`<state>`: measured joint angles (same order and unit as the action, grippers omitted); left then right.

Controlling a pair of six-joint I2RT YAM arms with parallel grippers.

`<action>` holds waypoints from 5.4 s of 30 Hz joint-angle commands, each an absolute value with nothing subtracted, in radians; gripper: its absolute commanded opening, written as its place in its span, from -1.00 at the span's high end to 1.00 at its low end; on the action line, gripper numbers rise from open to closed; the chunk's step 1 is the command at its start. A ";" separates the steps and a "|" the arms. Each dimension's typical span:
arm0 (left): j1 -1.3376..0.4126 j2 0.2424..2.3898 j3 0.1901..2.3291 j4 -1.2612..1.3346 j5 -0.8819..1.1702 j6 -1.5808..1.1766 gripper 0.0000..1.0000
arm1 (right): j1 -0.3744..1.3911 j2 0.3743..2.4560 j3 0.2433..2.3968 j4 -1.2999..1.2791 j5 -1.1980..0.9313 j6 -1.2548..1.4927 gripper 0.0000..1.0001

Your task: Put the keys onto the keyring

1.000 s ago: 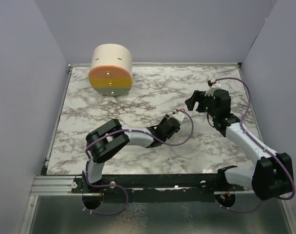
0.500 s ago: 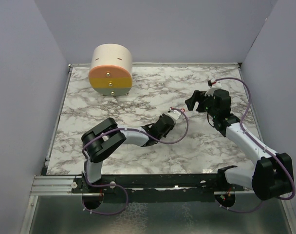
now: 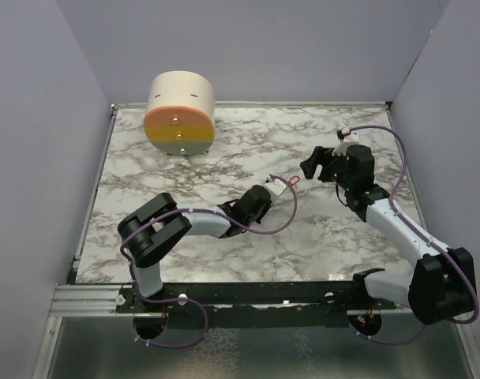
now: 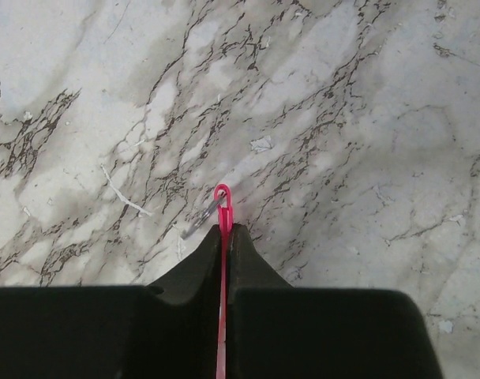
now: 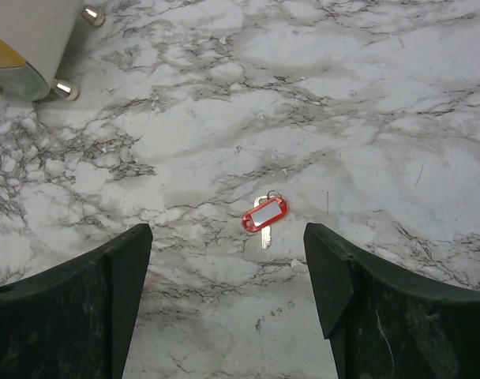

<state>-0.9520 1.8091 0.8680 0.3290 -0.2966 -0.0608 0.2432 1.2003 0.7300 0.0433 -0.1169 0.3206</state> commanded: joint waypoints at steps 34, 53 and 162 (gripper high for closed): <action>-0.804 1.755 0.904 0.251 0.522 0.090 1.00 | 0.248 1.215 0.751 0.015 -0.149 0.292 -0.57; -0.779 1.784 1.006 0.117 0.268 -0.104 1.00 | 0.249 1.226 0.752 0.011 -0.139 0.295 -0.57; -0.450 1.297 0.629 0.269 0.004 -0.413 -0.20 | 0.611 1.721 0.987 0.262 -0.157 0.177 0.99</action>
<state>-0.4572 1.3376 0.6460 0.2001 -0.0910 -0.4133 0.5739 1.8381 1.0309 0.1726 -0.2871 0.1551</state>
